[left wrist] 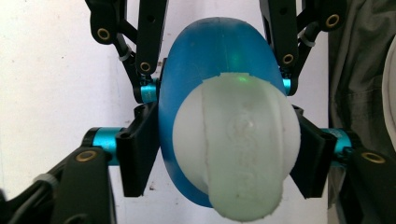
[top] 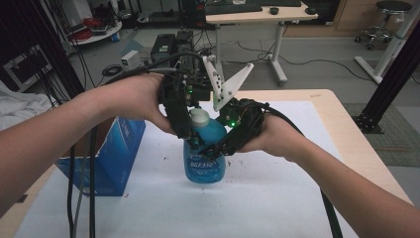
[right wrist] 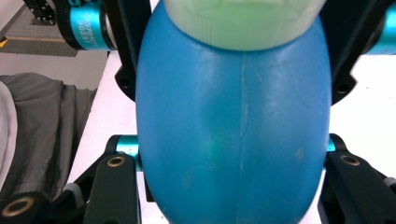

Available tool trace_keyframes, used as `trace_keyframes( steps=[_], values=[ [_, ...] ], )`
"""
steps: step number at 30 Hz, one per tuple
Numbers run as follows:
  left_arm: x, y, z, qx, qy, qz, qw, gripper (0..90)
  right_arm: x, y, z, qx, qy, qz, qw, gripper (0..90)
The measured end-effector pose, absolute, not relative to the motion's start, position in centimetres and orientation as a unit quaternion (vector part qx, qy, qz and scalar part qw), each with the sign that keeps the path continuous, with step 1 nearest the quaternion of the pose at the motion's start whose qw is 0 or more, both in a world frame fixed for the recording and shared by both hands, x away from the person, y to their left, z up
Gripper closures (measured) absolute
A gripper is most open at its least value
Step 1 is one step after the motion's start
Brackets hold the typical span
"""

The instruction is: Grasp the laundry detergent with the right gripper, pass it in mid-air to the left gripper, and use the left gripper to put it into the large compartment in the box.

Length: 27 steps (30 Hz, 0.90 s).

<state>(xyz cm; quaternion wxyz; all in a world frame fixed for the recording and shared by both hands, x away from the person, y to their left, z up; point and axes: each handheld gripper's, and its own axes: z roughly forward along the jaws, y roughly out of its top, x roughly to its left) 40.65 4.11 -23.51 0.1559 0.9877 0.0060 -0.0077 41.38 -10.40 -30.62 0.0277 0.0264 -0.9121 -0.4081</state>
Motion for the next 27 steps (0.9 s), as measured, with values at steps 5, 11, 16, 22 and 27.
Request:
trace_keyframes(
  steps=[5, 11, 16, 22, 27],
  values=[
    [40.66, 4.14, -23.68, 0.988, 0.009, -0.009, 0.154, 36.7, 41.62, -10.38, -30.68, 0.038, -0.911, -0.41, 0.022, 45.1],
    [40.69, 4.13, -23.67, 0.988, 0.012, -0.01, 0.157, 37.6, 41.56, -10.39, -30.62, 0.031, -0.911, -0.41, 0.025, 45.1],
    [40.73, 4.12, -23.66, 0.987, 0.012, -0.009, 0.157, 38.0, 41.48, -10.42, -30.57, 0.023, -0.911, -0.41, 0.028, 45.1],
    [40.69, 4.06, -23.69, 0.988, 0.014, -0.007, 0.153, 38.2, 41.57, -10.35, -30.55, 0.028, -0.915, -0.402, 0.028, 45.0],
    [40.83, 4.11, -23.69, 0.987, 0.019, -0.011, 0.157, 38.5, 41.71, -10.3, -30.52, 0.026, -0.915, -0.402, 0.029, 44.7]
  ],
)
